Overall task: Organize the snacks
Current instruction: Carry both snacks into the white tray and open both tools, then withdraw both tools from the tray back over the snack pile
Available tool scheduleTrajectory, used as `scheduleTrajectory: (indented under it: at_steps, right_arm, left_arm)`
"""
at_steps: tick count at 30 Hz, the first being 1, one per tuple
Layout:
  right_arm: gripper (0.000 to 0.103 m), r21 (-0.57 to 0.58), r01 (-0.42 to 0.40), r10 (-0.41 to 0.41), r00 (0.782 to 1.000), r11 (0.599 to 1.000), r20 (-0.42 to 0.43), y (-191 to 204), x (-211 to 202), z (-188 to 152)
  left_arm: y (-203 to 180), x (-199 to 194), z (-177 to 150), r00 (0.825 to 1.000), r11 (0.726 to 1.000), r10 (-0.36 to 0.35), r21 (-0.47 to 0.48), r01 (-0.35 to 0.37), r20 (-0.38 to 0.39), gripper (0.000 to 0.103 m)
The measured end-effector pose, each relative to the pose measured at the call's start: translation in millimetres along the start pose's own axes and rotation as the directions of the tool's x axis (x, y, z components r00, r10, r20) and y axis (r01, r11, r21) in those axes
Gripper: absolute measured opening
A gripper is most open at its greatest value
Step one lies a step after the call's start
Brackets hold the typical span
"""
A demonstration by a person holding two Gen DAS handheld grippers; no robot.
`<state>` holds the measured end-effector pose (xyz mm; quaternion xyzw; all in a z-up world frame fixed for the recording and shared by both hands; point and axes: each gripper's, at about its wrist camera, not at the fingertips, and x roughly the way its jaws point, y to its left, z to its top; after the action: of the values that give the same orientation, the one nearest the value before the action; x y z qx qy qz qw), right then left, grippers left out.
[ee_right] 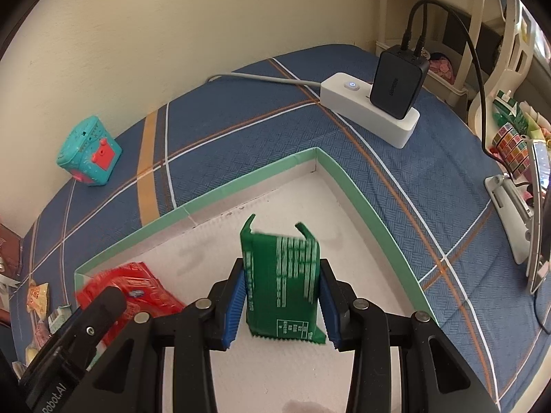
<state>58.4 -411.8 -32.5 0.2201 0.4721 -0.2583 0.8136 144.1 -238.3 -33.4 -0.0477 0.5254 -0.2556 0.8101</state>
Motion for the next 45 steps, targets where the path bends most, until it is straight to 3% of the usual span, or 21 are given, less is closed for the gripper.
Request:
scheduleTrajectory:
  at_steps: [13, 17, 20, 22, 30, 35, 38, 45]
  right_arm:
    - [0.044, -0.041, 0.03, -0.03, 0.999, 0.999, -0.017, 2.2, -5.4, -2.7]
    - [0.06, -0.05, 0.036, -0.036, 0.999, 0.998, -0.015, 2.1, -12.2, -4.8]
    - [0.064, -0.077, 0.029, -0.03, 0.999, 0.997, -0.014, 4.5, -18.5, -9.2]
    - [0.069, -0.091, 0.032, -0.032, 0.999, 0.995, -0.006, 6.4, -23.5, -13.8]
    - [0.081, -0.121, 0.026, -0.027, 1.0, 0.992, -0.006, 10.5, -37.1, -34.6]
    - [0.085, -0.148, 0.02, -0.019, 1.0, 0.989, 0.006, 16.7, -50.1, -49.1]
    - [0.09, -0.166, 0.0, 0.001, 1.0, 0.986, 0.01, 21.7, -57.9, -60.1]
    - [0.103, -0.215, -0.004, 0.006, 1.0, 0.977, 0.005, 32.5, -63.6, -88.5]
  left_arm:
    - [9.0, -19.2, 0.2, 0.999, 0.998, 0.042, -0.041, -0.042, -0.014, 0.074]
    - [15.6, -31.2, -0.6, 0.998, 0.996, 0.069, -0.063, -0.068, 0.003, 0.079]
    - [20.1, -39.9, -3.5, 0.994, 0.991, 0.109, -0.075, -0.107, 0.016, 0.089]
    - [24.2, -46.2, -6.2, 0.991, 0.988, 0.133, -0.085, -0.13, 0.027, 0.089]
    - [36.2, -68.8, -28.1, 0.965, 0.964, 0.26, -0.073, -0.256, 0.047, 0.097]
    - [41.1, -86.3, -39.5, 0.937, 0.939, 0.344, -0.037, -0.342, 0.057, 0.098]
    - [51.2, -98.4, -47.1, 0.935, 0.935, 0.35, -0.07, -0.347, 0.047, 0.098]
    - [74.5, -118.4, -67.2, 0.908, 0.904, 0.418, -0.106, -0.414, 0.02, 0.099]
